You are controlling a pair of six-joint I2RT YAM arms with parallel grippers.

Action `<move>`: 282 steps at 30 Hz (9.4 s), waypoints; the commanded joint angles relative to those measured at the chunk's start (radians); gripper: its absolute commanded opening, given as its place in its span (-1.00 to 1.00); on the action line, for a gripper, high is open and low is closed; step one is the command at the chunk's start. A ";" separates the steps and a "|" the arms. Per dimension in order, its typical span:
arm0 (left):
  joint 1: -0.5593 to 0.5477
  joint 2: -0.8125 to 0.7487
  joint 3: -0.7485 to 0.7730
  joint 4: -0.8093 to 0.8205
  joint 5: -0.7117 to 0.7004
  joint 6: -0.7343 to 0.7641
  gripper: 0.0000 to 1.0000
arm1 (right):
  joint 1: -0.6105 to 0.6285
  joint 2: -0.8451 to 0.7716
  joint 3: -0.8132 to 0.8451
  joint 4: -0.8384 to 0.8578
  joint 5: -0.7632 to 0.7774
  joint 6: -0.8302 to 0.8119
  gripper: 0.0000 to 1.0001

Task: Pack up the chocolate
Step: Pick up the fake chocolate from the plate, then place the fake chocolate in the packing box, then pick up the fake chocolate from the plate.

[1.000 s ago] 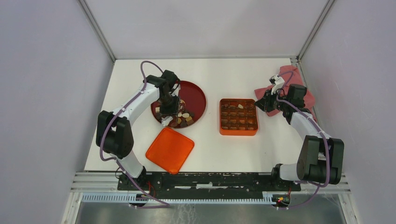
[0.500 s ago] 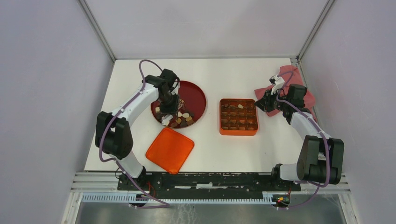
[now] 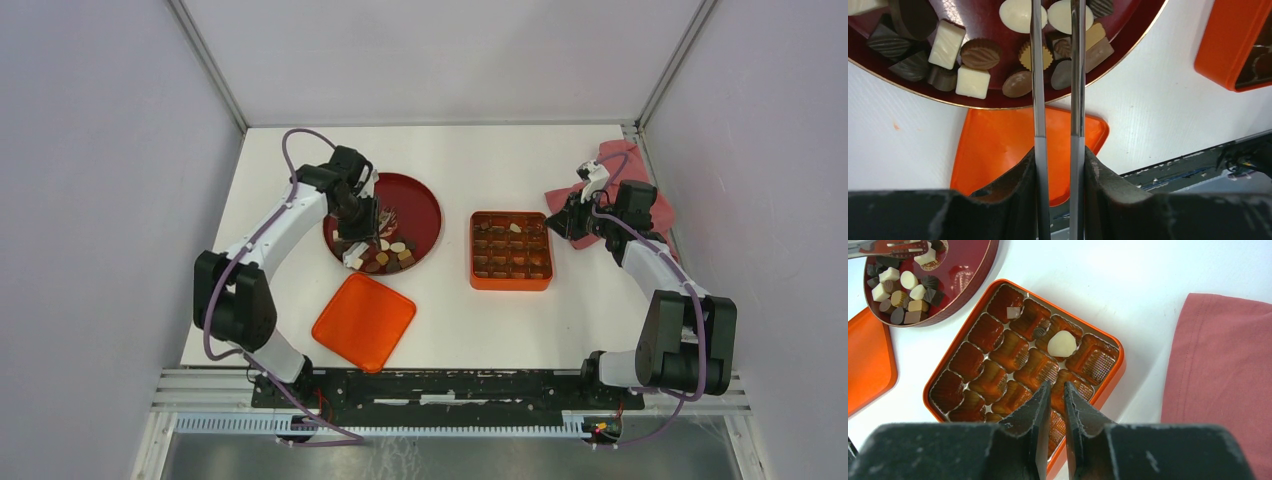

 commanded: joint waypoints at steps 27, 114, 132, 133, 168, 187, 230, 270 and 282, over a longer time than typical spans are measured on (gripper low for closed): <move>-0.294 -0.065 -0.132 0.784 0.516 -0.321 -0.96 | -0.018 -0.035 0.019 -0.014 0.239 0.013 -0.57; -0.168 -0.265 -0.114 0.109 -0.086 -0.087 -0.25 | -0.033 0.031 0.009 0.045 -0.063 0.000 -0.39; -0.016 -0.068 0.018 -0.083 -0.176 0.283 -0.16 | -0.031 0.016 -0.005 0.053 -0.059 0.001 -0.39; -0.010 -0.060 0.026 -0.082 -0.175 0.286 -0.15 | -0.031 0.015 -0.004 0.053 -0.059 0.001 -0.38; 0.068 0.048 0.114 -0.092 -0.038 0.336 -0.13 | -0.030 0.020 0.006 0.041 -0.048 -0.001 -0.38; 0.073 0.006 0.144 -0.130 -0.033 0.321 -0.13 | -0.028 0.020 0.005 0.039 -0.047 -0.003 -0.38; 0.081 0.082 0.068 -0.109 -0.015 0.307 -0.11 | -0.028 0.021 0.006 0.037 -0.047 -0.003 -0.37; 0.004 0.111 0.068 -0.066 -0.113 0.145 -0.85 | -0.027 0.016 -0.001 0.048 -0.051 0.003 -0.37; 0.004 0.059 0.072 -0.042 -0.091 0.159 -0.96 | -0.028 0.011 -0.001 0.046 -0.051 0.003 -0.37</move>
